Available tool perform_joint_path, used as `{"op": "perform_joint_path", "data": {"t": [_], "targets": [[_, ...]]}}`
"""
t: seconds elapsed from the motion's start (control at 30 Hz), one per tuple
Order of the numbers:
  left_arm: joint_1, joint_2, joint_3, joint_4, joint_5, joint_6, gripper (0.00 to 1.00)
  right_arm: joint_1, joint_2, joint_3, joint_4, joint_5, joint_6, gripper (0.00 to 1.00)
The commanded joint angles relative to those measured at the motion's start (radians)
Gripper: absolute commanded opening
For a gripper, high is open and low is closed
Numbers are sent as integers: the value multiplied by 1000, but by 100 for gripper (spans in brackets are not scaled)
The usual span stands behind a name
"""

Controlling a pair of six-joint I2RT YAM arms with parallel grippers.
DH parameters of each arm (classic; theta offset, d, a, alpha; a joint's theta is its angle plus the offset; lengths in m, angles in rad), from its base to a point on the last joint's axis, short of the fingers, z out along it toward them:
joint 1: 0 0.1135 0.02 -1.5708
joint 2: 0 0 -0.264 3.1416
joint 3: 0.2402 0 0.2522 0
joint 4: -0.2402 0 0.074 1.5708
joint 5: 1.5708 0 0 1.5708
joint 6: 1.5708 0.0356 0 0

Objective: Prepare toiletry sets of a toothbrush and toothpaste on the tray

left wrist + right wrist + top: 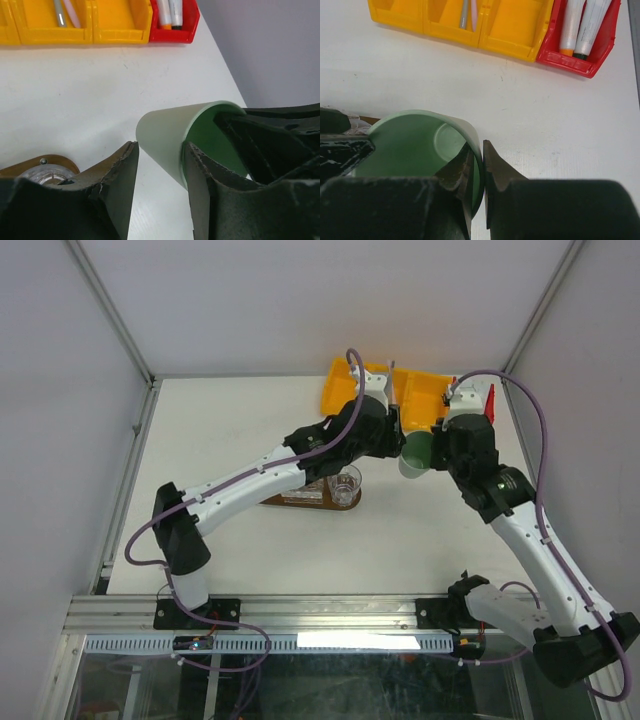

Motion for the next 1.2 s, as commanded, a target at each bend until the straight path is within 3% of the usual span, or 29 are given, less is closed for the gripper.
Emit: {"op": "perform_joint_path", "data": {"t": [0.0,0.43,0.6,0.77,0.83,0.9,1.07,1.17], "targets": [[-19,5,55,-25,-32,30,43,28,-9,15,65,78,-19,1],[-21,96,125,-80,-12,38,37,76,1,6,84,118,-31,2],[-21,127,178,-103,-27,48,24,90,20,26,71,150,-42,4],[-22,148,194,-106,-36,58,1,95,25,33,73,123,-48,13],[-22,147,195,-107,-44,61,0,96,29,34,70,119,-48,17],[-22,140,195,-107,-55,61,0,96,32,39,63,111,-46,23],[-21,114,195,-107,-90,68,0,96,12,91,-3,88,-10,63],[-21,91,192,-106,-113,76,0,97,-23,135,-42,83,18,76]]}}
